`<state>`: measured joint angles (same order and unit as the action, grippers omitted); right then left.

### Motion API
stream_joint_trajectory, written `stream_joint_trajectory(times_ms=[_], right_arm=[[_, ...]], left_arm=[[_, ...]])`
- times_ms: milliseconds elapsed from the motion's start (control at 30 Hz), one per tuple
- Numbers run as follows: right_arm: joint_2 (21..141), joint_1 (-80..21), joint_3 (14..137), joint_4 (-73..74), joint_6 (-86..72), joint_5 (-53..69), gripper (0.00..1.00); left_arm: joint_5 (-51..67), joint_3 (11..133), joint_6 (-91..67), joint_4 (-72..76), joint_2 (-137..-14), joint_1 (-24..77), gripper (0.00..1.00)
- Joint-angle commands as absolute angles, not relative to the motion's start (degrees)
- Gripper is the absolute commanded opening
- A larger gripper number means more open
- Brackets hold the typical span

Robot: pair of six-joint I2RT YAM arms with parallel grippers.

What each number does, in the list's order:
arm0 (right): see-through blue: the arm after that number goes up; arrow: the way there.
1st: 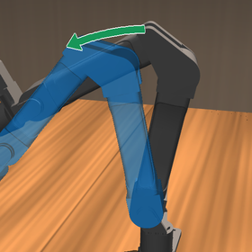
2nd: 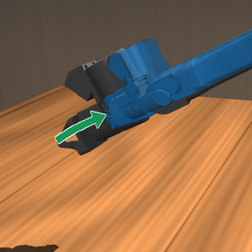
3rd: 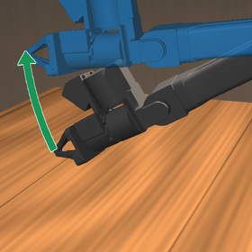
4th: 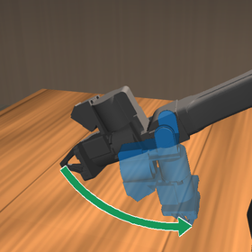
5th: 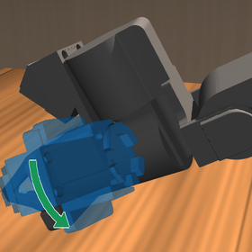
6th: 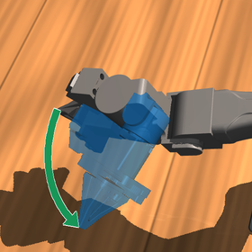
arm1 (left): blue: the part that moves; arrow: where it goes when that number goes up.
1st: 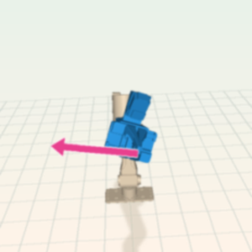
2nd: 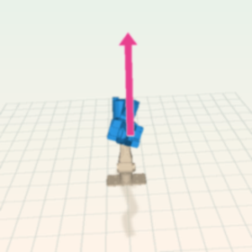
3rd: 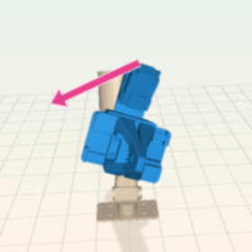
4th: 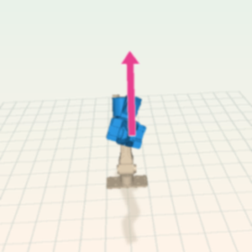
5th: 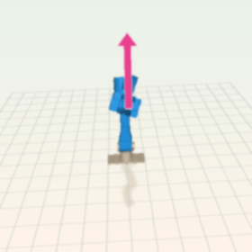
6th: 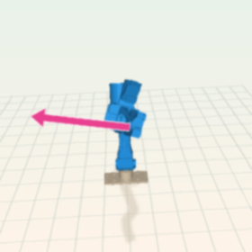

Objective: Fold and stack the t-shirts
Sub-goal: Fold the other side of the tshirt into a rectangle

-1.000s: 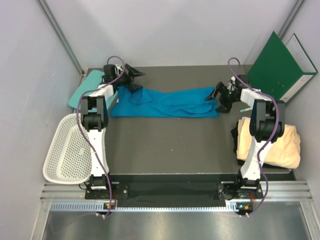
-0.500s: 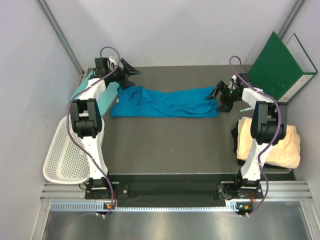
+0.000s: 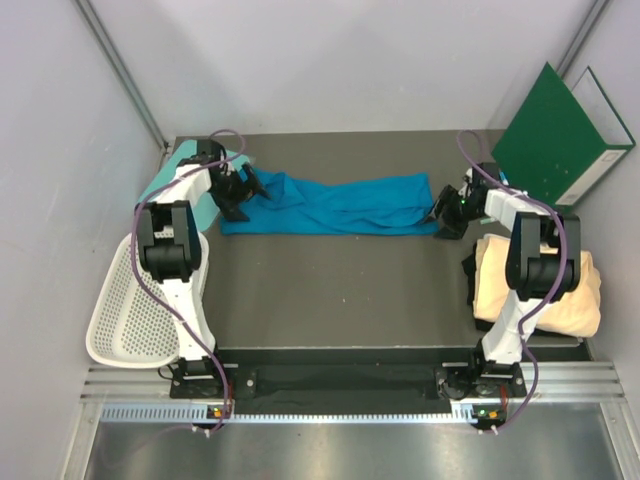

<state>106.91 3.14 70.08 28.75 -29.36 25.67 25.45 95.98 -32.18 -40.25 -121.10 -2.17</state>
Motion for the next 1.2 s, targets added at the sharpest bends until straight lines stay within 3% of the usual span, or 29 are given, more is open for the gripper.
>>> stream_joint_trajectory(times_ms=[0,167,567,800,1067,1167], right_arm=[[106.61,2.11,68.12,19.09,-34.18,32.86,0.57],[108.98,1.50,68.02,11.95,-40.34,36.82,0.48],[113.91,0.44,75.23,8.35,-45.26,31.83,0.36],[115.57,0.44,85.93,12.91,-44.91,26.10,0.17],[121.28,-1.32,95.69,19.49,-43.86,23.99,0.15],[121.03,-1.23,96.24,23.46,-42.28,22.33,0.34]], left_arm=[[22.50,96.42,-28.92,-43.15,-121.02,-2.11,0.99],[21.62,96.59,-27.86,-44.12,-122.87,-1.85,0.99],[18.90,97.30,-26.28,-46.49,-126.47,-1.67,0.99],[16.09,98.52,-26.28,-47.89,-128.14,-1.76,0.99],[14.07,99.14,-25.84,-49.04,-129.55,-1.76,0.99],[13.36,99.32,-25.40,-49.48,-129.64,-1.76,0.99]])
